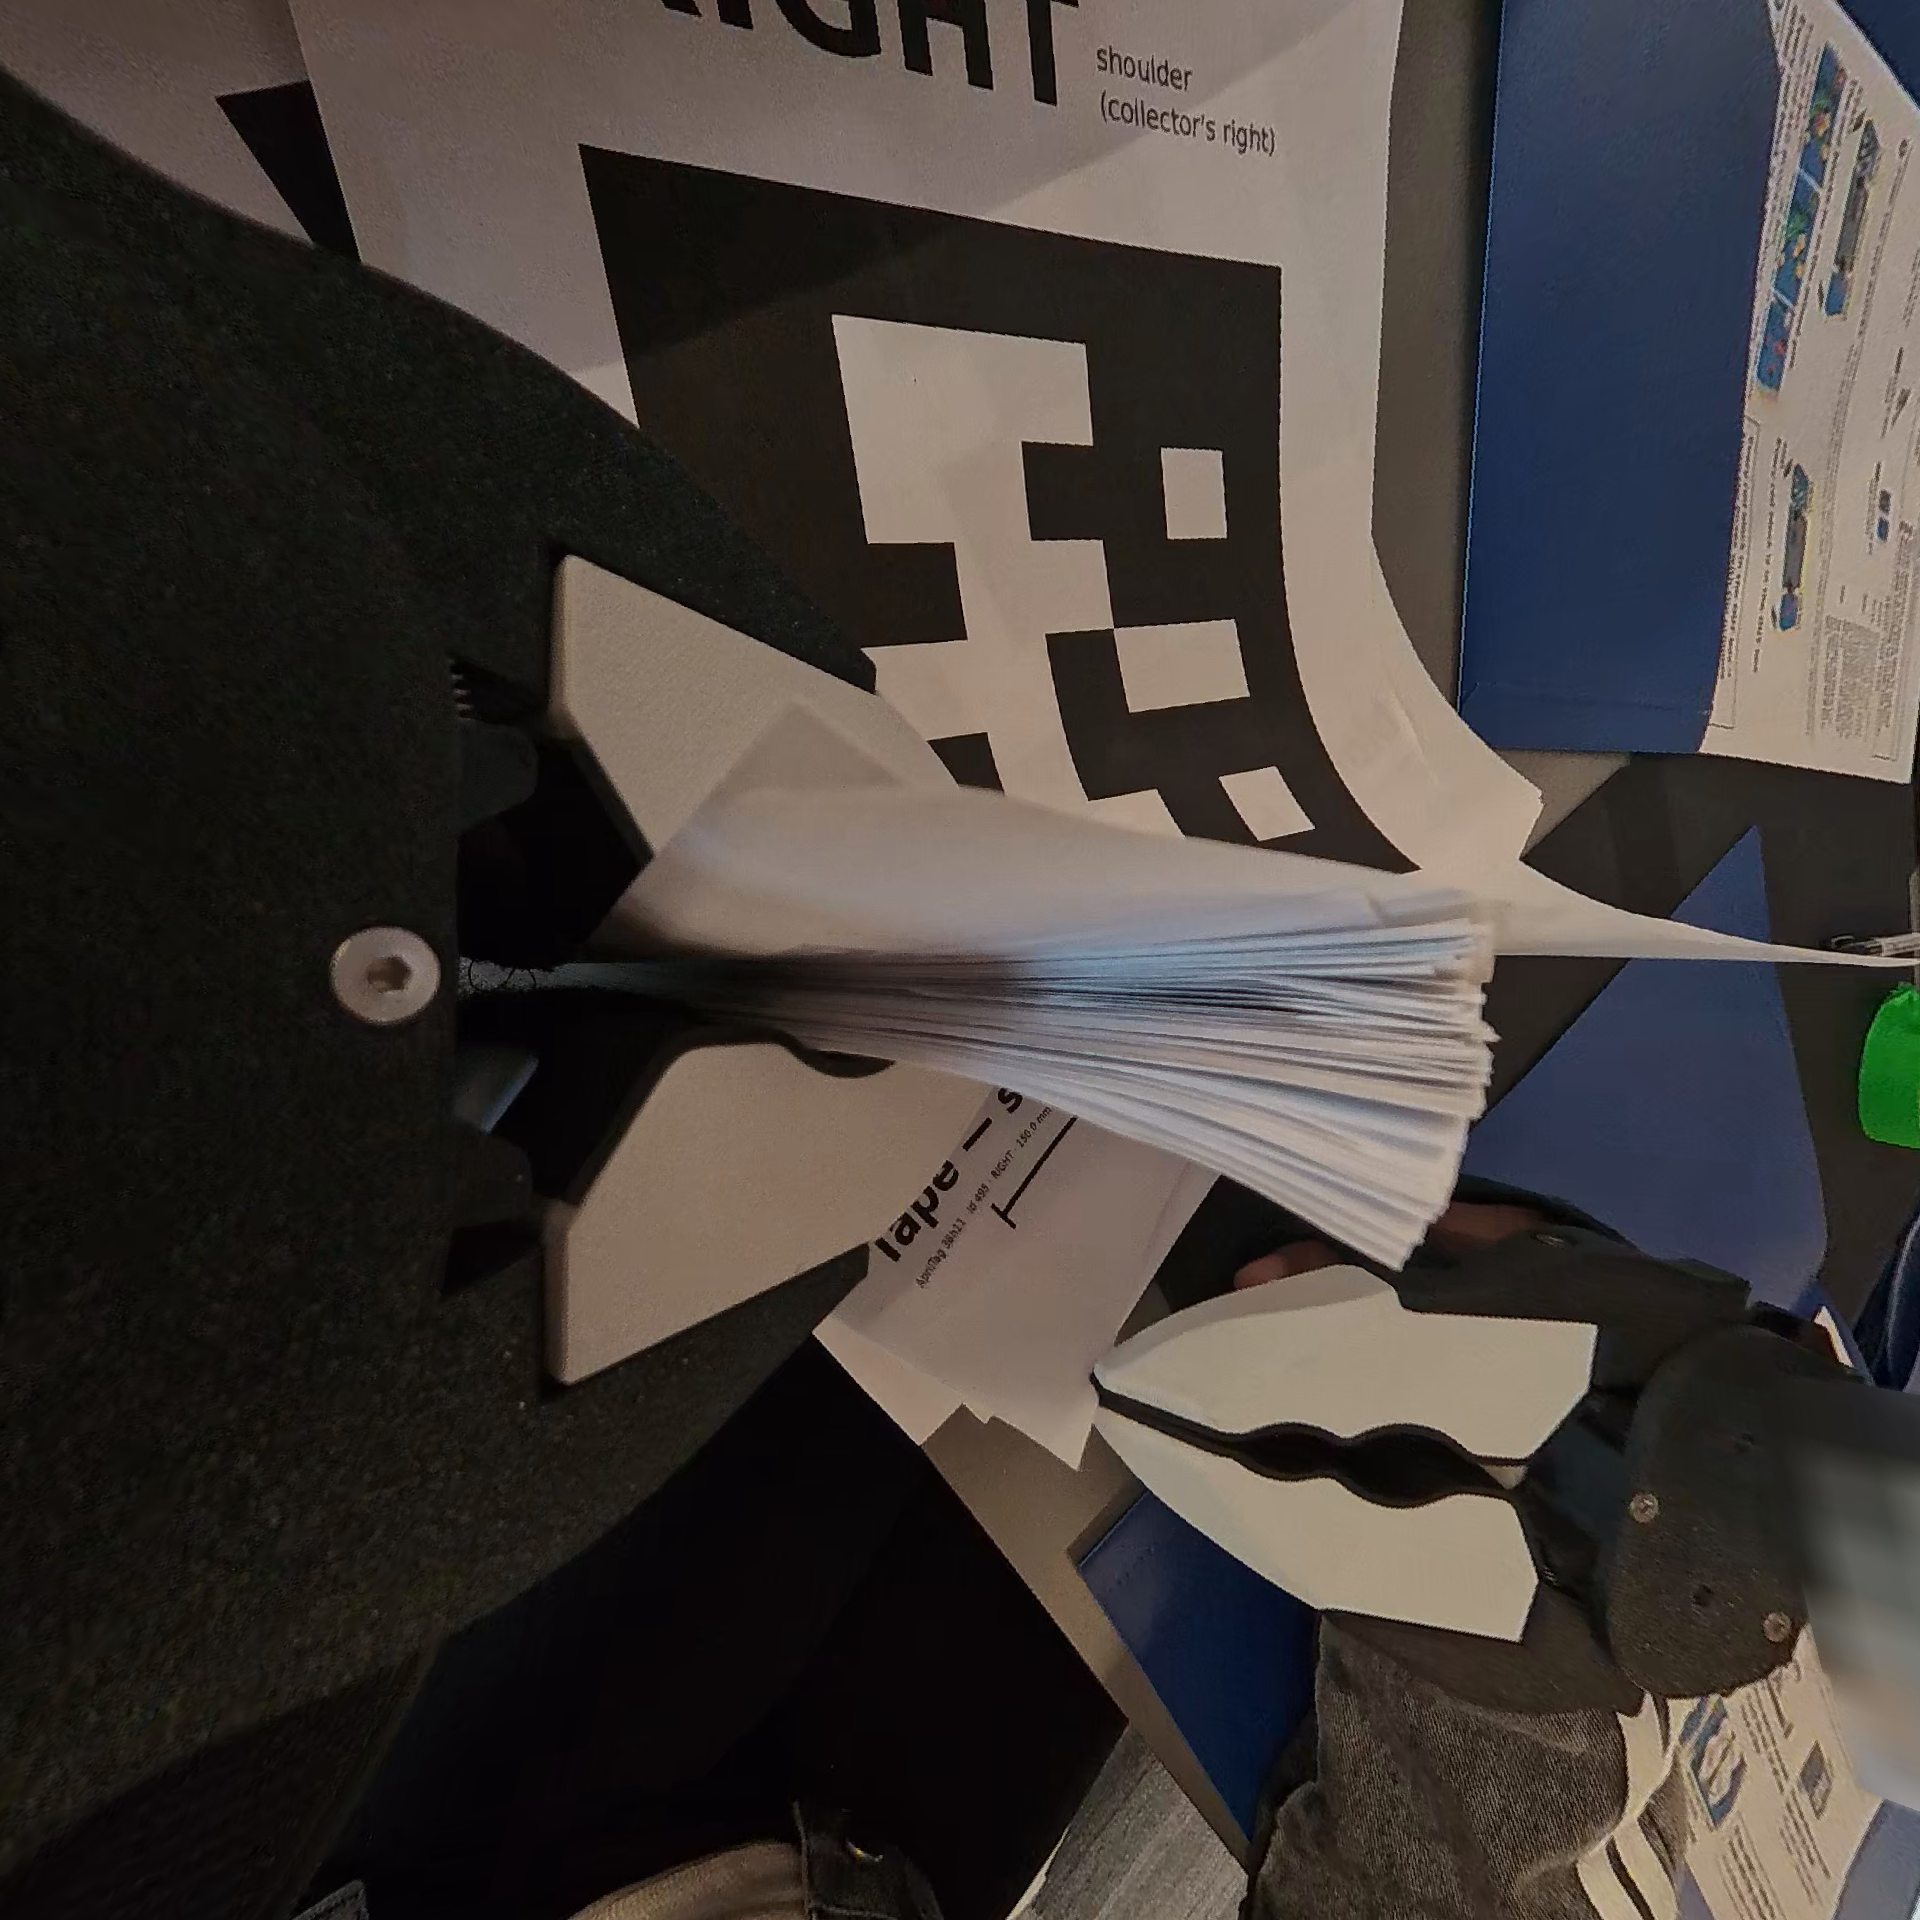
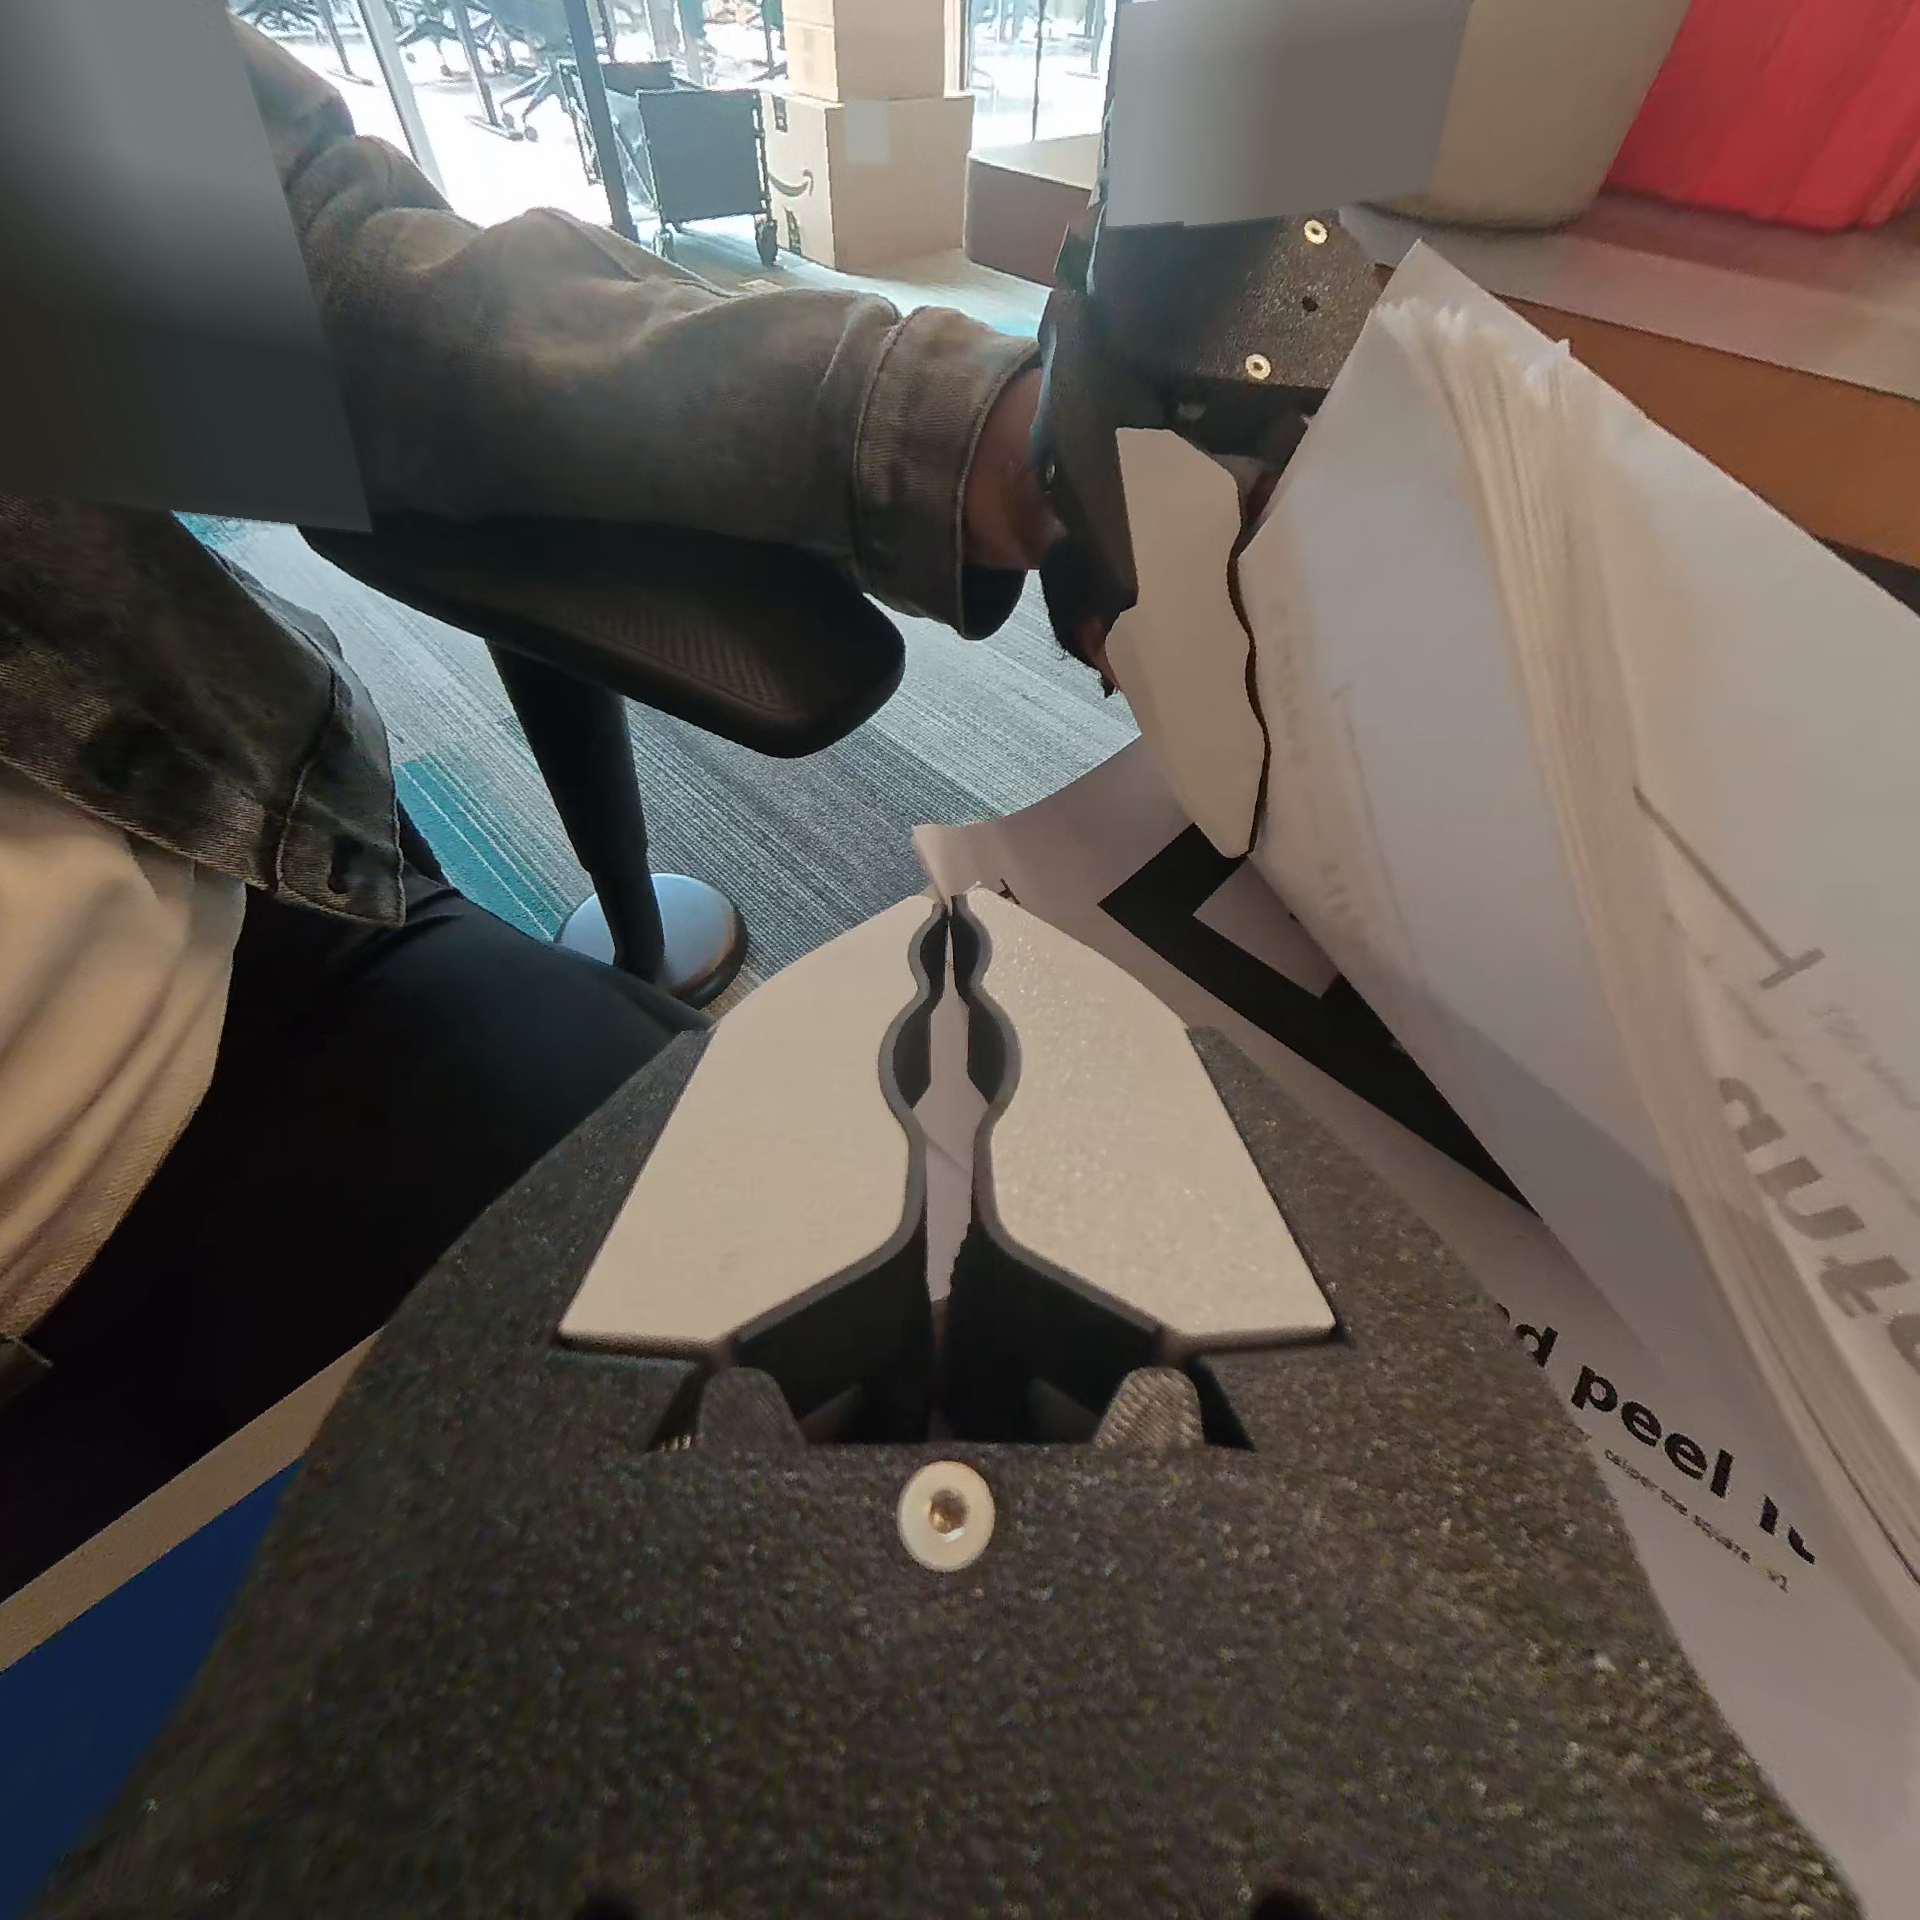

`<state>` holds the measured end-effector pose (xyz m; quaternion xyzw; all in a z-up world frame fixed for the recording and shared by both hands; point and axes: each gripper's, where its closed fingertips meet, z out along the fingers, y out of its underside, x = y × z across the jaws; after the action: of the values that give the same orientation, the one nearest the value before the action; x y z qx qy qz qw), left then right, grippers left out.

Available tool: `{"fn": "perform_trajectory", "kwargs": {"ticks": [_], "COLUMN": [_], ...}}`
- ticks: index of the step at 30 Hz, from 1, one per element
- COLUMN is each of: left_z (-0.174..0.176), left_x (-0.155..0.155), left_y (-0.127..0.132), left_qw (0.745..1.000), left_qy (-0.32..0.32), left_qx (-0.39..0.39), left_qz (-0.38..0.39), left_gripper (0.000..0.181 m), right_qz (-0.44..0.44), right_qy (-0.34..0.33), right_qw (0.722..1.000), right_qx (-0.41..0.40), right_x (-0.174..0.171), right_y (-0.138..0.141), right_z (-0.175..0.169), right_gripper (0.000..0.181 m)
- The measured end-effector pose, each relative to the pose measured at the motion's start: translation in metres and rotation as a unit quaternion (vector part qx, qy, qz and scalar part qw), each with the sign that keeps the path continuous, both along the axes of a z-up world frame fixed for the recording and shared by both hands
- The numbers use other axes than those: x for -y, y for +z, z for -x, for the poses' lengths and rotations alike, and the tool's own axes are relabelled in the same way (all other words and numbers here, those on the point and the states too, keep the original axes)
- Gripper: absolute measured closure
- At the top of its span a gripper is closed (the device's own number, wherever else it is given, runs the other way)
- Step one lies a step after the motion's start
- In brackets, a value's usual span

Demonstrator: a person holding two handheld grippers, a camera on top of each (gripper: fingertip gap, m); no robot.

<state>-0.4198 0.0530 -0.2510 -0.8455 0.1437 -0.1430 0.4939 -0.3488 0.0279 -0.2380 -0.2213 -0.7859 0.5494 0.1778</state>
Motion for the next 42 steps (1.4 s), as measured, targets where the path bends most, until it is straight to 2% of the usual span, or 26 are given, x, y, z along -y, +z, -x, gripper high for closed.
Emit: {"fn": "perform_trajectory", "kwargs": {"ticks": [13, 32, 38, 42], "left_z": [0.0, -0.001, -0.001, -0.001], "left_x": [0.0, 0.0, 0.0, 0.0], "left_y": [0.0, -0.001, -0.001, -0.001], "left_qw": [1.0, 1.0, 1.0, 1.0], "left_qy": [-0.001, -0.002, -0.003, -0.003], "left_qx": [-0.003, -0.005, -0.006, -0.006], "left_qz": [0.0, 0.0, 0.001, 0.001], "left_gripper": [0.163, 0.163, 0.163, 0.163], "right_qz": [-0.02, -0.065, -0.049, -0.02], "right_qy": [0.012, 0.009, -0.01, -0.01], "right_qw": [0.999, 0.989, 0.989, 0.977], "right_qx": [0.023, 0.13, 0.142, 0.211], "right_x": [0.003, 0.004, 0.0, 0.0], "right_y": [-0.009, -0.036, -0.035, -0.039], "right_z": [-0.002, -0.004, 0.001, -0.003], "right_gripper": [0.173, 0.155, 0.152, 0.151]}}
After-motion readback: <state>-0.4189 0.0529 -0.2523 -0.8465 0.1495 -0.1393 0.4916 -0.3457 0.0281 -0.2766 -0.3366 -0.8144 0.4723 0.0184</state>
